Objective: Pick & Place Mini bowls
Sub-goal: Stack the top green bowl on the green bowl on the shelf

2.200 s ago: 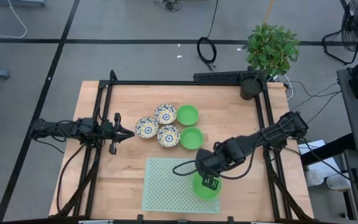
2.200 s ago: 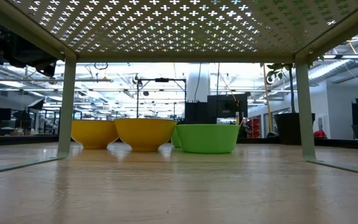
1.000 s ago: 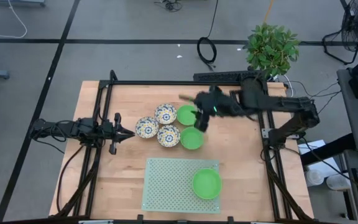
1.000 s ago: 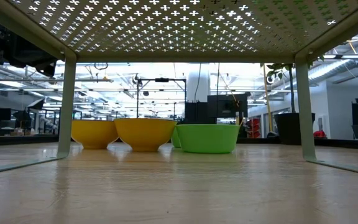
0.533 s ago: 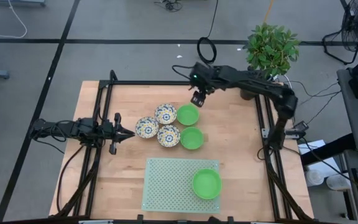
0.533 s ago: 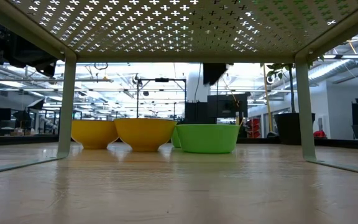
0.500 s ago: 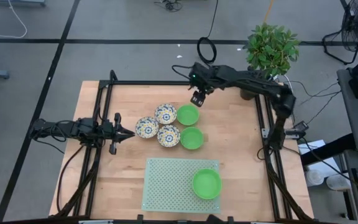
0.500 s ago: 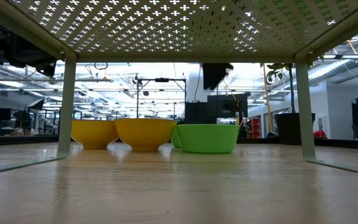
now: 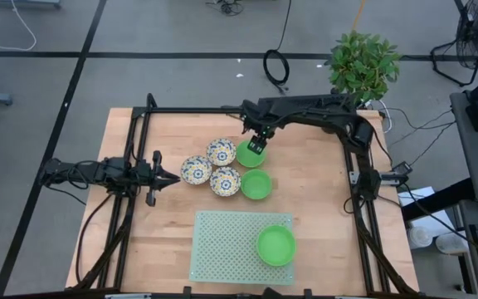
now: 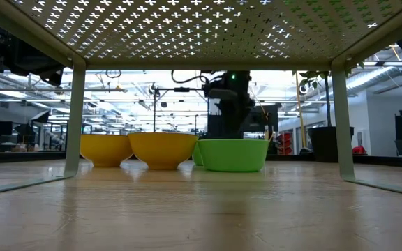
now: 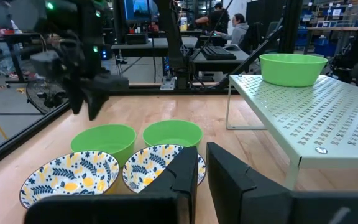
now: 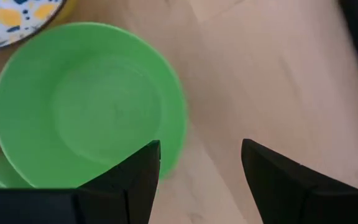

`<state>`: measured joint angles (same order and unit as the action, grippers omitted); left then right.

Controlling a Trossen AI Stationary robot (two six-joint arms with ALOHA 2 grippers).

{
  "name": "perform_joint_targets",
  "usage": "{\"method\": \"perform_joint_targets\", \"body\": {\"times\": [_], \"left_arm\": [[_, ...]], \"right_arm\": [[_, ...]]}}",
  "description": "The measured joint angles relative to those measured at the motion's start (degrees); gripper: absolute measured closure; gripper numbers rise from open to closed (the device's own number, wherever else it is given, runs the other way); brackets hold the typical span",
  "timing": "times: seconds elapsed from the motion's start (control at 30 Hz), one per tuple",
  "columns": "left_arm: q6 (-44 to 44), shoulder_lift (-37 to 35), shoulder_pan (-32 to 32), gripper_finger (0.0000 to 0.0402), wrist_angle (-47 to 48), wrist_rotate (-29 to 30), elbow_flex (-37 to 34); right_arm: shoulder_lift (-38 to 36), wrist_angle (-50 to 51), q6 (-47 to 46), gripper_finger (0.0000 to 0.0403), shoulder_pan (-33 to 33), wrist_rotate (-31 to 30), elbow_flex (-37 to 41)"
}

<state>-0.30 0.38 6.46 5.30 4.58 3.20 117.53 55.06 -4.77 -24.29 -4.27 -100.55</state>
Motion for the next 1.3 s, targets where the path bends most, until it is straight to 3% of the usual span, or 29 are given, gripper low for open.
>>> {"method": "perform_joint_targets", "body": {"times": [0.23, 0.7, 0.93, 1.2, 1.3], "left_arm": [[-0.02, -0.02, 0.00, 0.0364, 0.00, 0.00, 0.00], [0.00, -0.01, -0.01, 0.0364, 0.00, 0.00, 0.00], [0.00, -0.02, -0.02, 0.0364, 0.00, 0.00, 0.00], [0.00, -0.01, 0.00, 0.0364, 0.00, 0.00, 0.00], [0.00, 0.00, -0.02, 0.0364, 0.00, 0.00, 0.00]], "right_arm": [[0.38, -4.96, 0.06, 0.0191, 1.27, 0.05, 3.96], [0.46, -4.98, -0.13, 0.0209, 1.18, 0.09, 7.87], [0.46, -4.93, -0.11, 0.0273, 1.29, 0.09, 7.87], [0.46, -5.18, 1.40, 0.0388, 1.29, 0.18, 7.85], [0.10, -5.26, 2.19, 0.0391, 1.29, 0.16, 7.80]]}}
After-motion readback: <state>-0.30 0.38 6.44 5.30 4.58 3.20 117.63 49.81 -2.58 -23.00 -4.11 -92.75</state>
